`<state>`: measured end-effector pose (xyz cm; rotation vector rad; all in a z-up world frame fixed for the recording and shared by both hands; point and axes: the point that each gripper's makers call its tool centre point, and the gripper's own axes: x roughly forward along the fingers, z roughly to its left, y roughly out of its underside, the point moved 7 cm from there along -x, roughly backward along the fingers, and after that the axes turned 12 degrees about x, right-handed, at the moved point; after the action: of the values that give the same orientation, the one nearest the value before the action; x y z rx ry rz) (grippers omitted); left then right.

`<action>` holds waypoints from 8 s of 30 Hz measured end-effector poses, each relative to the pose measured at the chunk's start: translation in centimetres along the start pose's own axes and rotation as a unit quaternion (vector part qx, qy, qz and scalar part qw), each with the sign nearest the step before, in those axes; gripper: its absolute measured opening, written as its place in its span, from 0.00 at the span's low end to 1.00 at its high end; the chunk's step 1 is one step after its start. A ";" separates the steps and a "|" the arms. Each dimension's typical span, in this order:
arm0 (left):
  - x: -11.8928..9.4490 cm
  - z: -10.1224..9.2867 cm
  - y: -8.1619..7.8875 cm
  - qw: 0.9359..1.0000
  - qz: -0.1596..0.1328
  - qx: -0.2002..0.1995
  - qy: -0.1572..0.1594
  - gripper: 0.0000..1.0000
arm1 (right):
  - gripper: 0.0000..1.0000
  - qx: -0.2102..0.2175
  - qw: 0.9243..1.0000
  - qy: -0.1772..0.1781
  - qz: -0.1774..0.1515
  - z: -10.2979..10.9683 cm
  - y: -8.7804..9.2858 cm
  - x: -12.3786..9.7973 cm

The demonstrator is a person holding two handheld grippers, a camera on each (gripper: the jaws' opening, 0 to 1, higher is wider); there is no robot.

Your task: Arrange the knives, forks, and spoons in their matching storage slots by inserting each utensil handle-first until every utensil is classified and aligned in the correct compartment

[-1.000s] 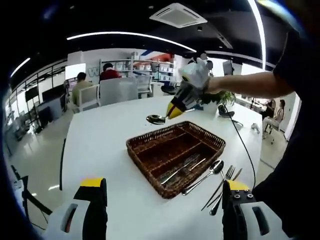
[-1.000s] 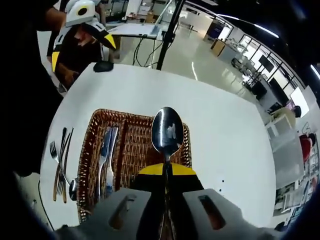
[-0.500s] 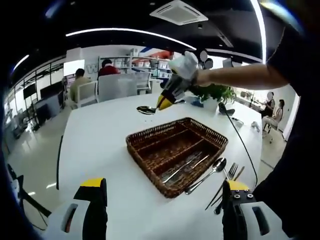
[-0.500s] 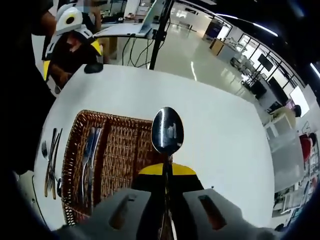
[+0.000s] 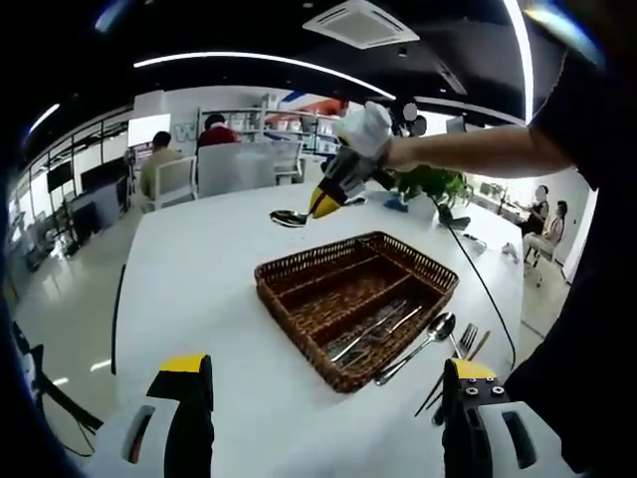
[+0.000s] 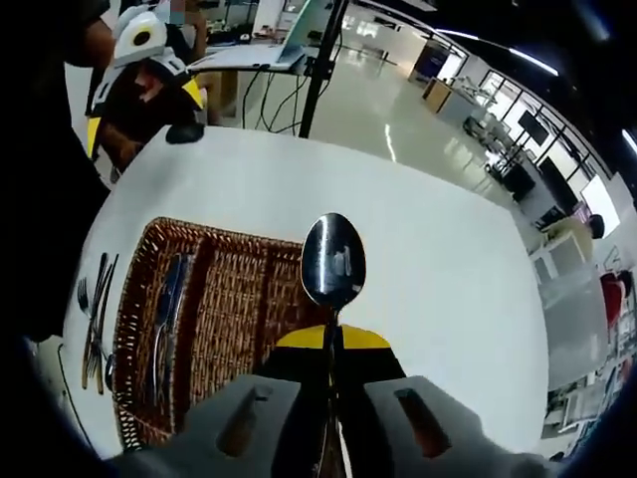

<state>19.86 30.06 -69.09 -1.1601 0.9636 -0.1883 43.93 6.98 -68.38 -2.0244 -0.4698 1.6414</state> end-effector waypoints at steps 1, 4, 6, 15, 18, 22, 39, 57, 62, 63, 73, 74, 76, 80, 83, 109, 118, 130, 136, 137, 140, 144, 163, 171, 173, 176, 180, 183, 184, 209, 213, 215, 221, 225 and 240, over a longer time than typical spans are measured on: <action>0.0 0.0 0.1 1.000 0.002 0.000 0.000 1.00 | 0.00 0.000 1.000 -0.001 0.000 0.1 0.1 0.2; 0.0 -0.1 0.1 1.000 0.003 -0.002 0.001 1.00 | 0.00 0.001 1.000 -0.003 0.002 0.2 0.3 0.7; -0.1 0.0 0.2 1.000 0.005 -0.002 0.000 1.00 | 0.00 0.001 1.000 -0.004 0.001 0.3 0.5 1.1; -0.4 0.0 1.1 1.000 0.016 -0.006 -0.002 1.00 | 0.00 -0.001 1.000 -0.004 0.009 0.3 1.9 2.9; -0.4 -0.2 1.1 1.000 0.016 -0.009 -0.002 1.00 | 0.00 0.001 1.000 -0.009 0.011 0.7 2.2 3.5; -0.4 -0.1 1.1 1.000 0.017 -0.011 -0.003 1.00 | 0.00 0.000 1.000 -0.012 0.014 0.8 2.5 4.0; -0.6 -0.5 1.6 1.000 0.022 -0.020 -0.004 1.00 | 0.00 -0.008 0.999 -0.021 0.031 1.3 3.8 6.7; -1.2 -0.2 2.2 0.999 0.026 -0.023 -0.006 1.00 | 0.00 -0.012 0.999 -0.014 0.044 1.6 4.7 8.7; -1.3 -0.1 2.2 0.999 0.027 -0.025 -0.007 1.00 | 0.00 -0.020 0.999 -0.006 0.050 1.5 4.9 9.1; -1.3 0.0 2.3 0.999 0.028 -0.026 -0.008 1.00 | 0.00 -0.023 0.998 -0.004 0.051 1.5 4.9 9.2; -1.2 -0.1 2.3 0.999 0.028 -0.029 -0.009 1.00 | 0.00 -0.007 0.998 -0.001 0.057 1.5 5.6 9.7; -1.2 -0.1 2.3 0.999 0.028 -0.029 -0.009 1.00 | 0.00 -0.006 0.998 -0.001 0.056 1.5 5.6 9.7; -1.2 -0.2 2.4 0.999 0.028 -0.030 -0.008 1.00 | 0.00 0.001 0.999 -0.001 0.051 1.5 5.6 9.7; -1.1 -0.2 2.4 0.999 0.029 -0.029 -0.007 1.00 | 0.00 -0.003 0.999 0.004 0.046 1.8 5.9 10.3; -1.2 -0.1 2.2 0.999 0.026 -0.029 -0.009 1.00 | 0.01 -0.010 0.999 0.009 0.037 1.9 5.9 10.3; -0.6 -1.2 -0.9 1.000 -0.008 0.006 -0.006 1.00 | 0.77 0.148 0.983 0.046 -0.093 2.5 4.1 0.5; -0.7 -2.0 -2.0 1.000 -0.019 0.024 -0.007 1.00 | 0.99 0.204 0.967 0.090 -0.121 4.8 5.2 -4.2; -0.7 -4.0 -3.8 0.999 -0.042 0.021 -0.006 1.00 | 0.99 0.249 0.948 0.135 -0.145 9.2 7.6 -9.2; -0.5 -5.1 -4.9 0.998 -0.052 0.035 -0.005 1.00 | 0.99 0.277 0.934 0.162 -0.160 11.7 9.4 -12.2; -0.5 -5.2 -5.0 0.998 -0.054 0.037 -0.005 1.00 | 0.99 0.279 0.932 0.166 -0.162 12.1 9.7 -12.6; -0.5 -5.8 -5.4 0.997 -0.058 0.043 -0.007 1.00 | 0.99 0.290 0.925 0.181 -0.165 13.6 11.0 -14.1; -0.6 -6.7 -5.6 0.997 -0.059 0.050 -0.009 1.00 | 0.99 0.306 0.915 0.199 -0.171 15.6 12.6 -15.7; -1.3 -10.8 -5.4 0.997 -0.060 0.041 -0.020 1.00 | 0.99 0.356 0.881 0.242 -0.198 22.9 17.0 -22.0; -2.1 -10.2 -6.1 0.997 -0.061 0.045 -0.023 1.00 | 0.99 0.358 0.877 0.250 -0.200 25.2 16.1 -22.5; -2.3 -10.0 -6.1 0.997 -0.061 0.047 -0.025 1.00 | 0.99 0.356 0.878 0.249 -0.201 25.3 15.8 -22.4; -2.5 -9.7 -6.1 0.997 -0.063 0.048 -0.027 1.00 | 0.99 0.352 0.878 0.251 -0.203 25.1 15.5 -22.4; -2.7 -9.3 -6.0 0.996 -0.065 0.048 -0.030 1.00 | 0.99 0.356 0.876 0.251 -0.210 24.8 14.8 -22.4; -2.6 -9.0 -6.0 0.996 -0.066 0.050 -0.029 1.00 | 0.99 0.355 0.874 0.253 -0.214 24.7 14.5 -22.3; -2.6 -9.0 -6.0 0.996 -0.066 0.050 -0.028 1.00 | 0.99 0.356 0.873 0.254 -0.215 24.7 14.4 -22.4; 1.5 -10.1 -8.1 0.989 -0.043 0.130 0.054 0.94 | 0.99 0.372 0.862 0.270 -0.212 25.5 15.3 -22.9; 2.8 -10.7 -8.0 0.983 -0.033 0.166 0.068 0.93 | 0.99 0.377 0.859 0.274 -0.212 25.6 15.7 -23.1; 3.4 -11.1 -7.8 0.982 -0.028 0.170 0.081 0.93 | 0.99 0.379 0.858 0.276 -0.211 25.8 16.0 -23.2; 5.5 -11.8 -7.0 0.977 -0.019 0.185 0.105 0.86 | 0.99 0.384 0.856 0.278 -0.207 26.0 16.5 -23.2; 7.1 -12.6 -6.5 0.974 -0.011 0.188 0.124 0.81 | 0.99 0.386 0.854 0.281 -0.204 26.0 16.9 -23.2; 10.4 -14.2 -4.6 0.945 0.043 0.270 0.179 0.65 | 0.99 0.399 0.848 0.288 -0.196 26.1 18.3 -23.7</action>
<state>17.45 12.27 -71.82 -0.5827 1.1828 -0.5703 12.62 -17.02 -63.82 -1.5114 0.0420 0.7143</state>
